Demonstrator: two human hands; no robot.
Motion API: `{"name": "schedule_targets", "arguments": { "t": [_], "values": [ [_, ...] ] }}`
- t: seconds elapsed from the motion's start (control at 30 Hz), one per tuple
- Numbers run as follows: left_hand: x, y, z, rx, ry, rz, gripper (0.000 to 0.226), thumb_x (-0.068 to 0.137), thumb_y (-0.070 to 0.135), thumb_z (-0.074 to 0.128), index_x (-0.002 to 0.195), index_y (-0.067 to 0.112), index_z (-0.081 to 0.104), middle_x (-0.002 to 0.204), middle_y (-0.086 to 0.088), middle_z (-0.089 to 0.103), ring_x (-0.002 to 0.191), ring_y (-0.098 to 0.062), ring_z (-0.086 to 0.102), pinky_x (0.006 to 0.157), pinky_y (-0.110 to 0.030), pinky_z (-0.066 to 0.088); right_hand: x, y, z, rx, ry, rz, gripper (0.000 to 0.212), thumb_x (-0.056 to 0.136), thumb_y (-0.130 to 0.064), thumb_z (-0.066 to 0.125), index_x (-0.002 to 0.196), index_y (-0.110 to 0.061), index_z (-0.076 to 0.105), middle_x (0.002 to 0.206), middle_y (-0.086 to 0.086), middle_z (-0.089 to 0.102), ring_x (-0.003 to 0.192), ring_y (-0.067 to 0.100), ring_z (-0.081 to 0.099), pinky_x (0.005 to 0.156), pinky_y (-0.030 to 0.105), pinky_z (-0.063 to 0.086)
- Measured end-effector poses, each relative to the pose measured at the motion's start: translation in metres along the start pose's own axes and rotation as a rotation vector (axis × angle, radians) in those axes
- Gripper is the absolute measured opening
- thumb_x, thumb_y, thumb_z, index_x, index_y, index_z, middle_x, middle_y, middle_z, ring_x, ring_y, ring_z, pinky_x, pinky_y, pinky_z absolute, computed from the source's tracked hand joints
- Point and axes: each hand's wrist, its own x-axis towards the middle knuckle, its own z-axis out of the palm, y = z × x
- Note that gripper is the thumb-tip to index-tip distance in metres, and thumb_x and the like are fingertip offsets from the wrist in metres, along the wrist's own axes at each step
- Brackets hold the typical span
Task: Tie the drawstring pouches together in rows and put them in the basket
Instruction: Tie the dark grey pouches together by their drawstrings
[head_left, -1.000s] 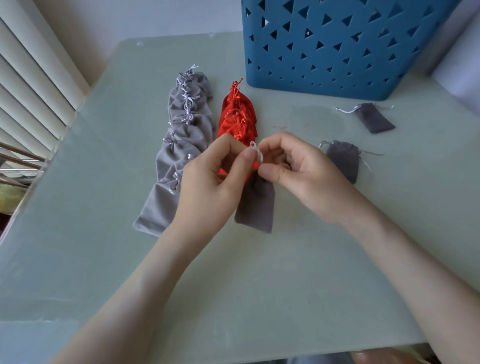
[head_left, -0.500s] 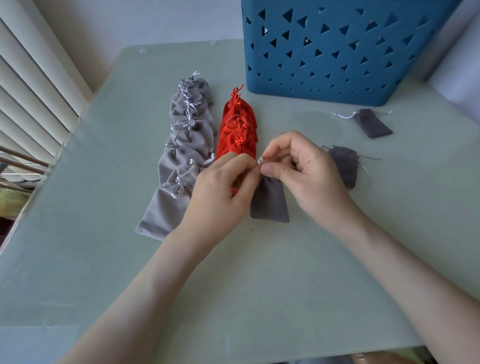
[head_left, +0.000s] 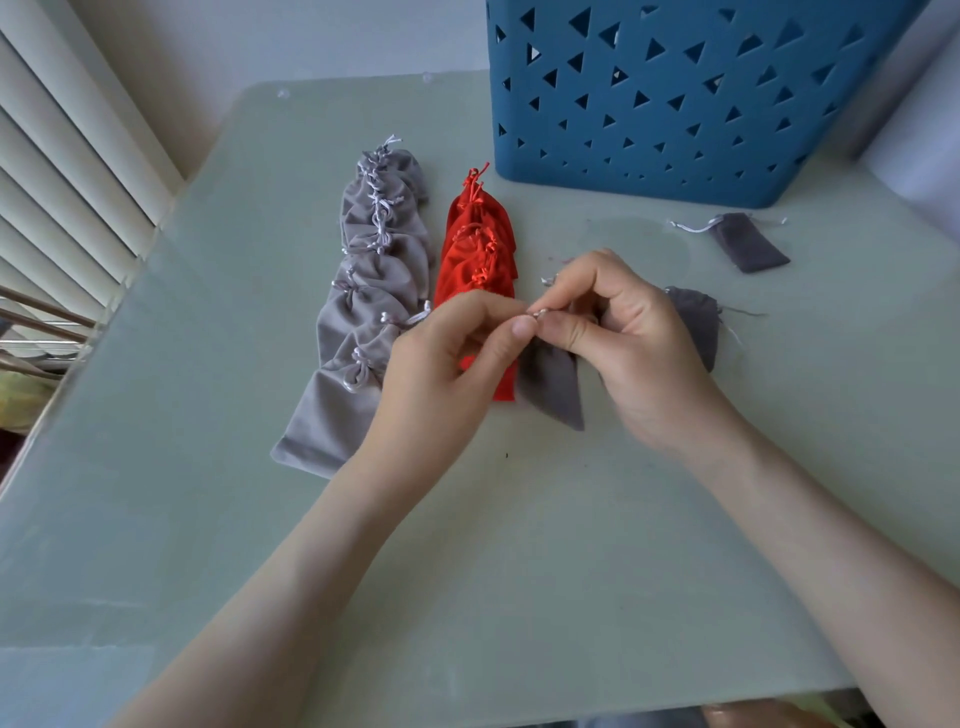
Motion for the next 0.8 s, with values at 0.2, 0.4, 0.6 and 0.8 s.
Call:
{"name": "schedule_targets", "arguments": {
  "t": [0.2, 0.4, 0.6, 0.8],
  "values": [
    [0.002, -0.007, 0.000, -0.313, -0.123, -0.205, 0.014, 0.080, 0.019, 0.065, 0.067, 0.019, 0.061, 0.066, 0.007, 0.062, 0.068, -0.009, 0.055, 0.068, -0.019, 0.044, -0.002, 0.000, 0.003, 0.019, -0.065, -0.023, 0.016, 0.078, -0.023, 0.065, 0.076, -0.038, 0.065, 0.081, -0.009, 0.056, 0.082, 0.022, 0.056, 0.080, 0.034, 0.044],
    [0.003, -0.008, -0.004, -0.357, -0.191, -0.238, 0.014, 0.079, 0.022, 0.068, 0.071, 0.015, 0.059, 0.070, -0.002, 0.061, 0.070, -0.014, 0.054, 0.068, -0.024, 0.044, -0.002, -0.004, -0.004, 0.100, -0.228, 0.074, 0.015, 0.085, -0.004, 0.056, 0.084, -0.018, 0.062, 0.078, -0.015, 0.066, 0.080, 0.000, 0.059, 0.075, 0.014, 0.045],
    [0.002, -0.005, 0.001, -0.279, -0.109, -0.193, 0.012, 0.090, 0.019, 0.058, 0.082, 0.011, 0.060, 0.078, -0.010, 0.058, 0.076, -0.019, 0.050, 0.072, -0.032, 0.041, 0.002, -0.005, -0.009, -0.068, -0.231, 0.074, 0.026, 0.089, -0.004, 0.050, 0.094, -0.026, 0.062, 0.088, -0.014, 0.065, 0.084, 0.002, 0.057, 0.080, 0.015, 0.043],
    [0.002, -0.004, 0.001, -0.274, -0.103, -0.238, 0.014, 0.089, 0.011, 0.060, 0.075, 0.009, 0.063, 0.068, 0.001, 0.062, 0.069, -0.010, 0.055, 0.069, -0.023, 0.047, 0.000, -0.003, -0.007, -0.159, -0.195, 0.021, 0.022, 0.087, -0.005, 0.054, 0.089, -0.027, 0.060, 0.083, -0.015, 0.063, 0.080, 0.000, 0.058, 0.078, 0.015, 0.044]
  ]
}}
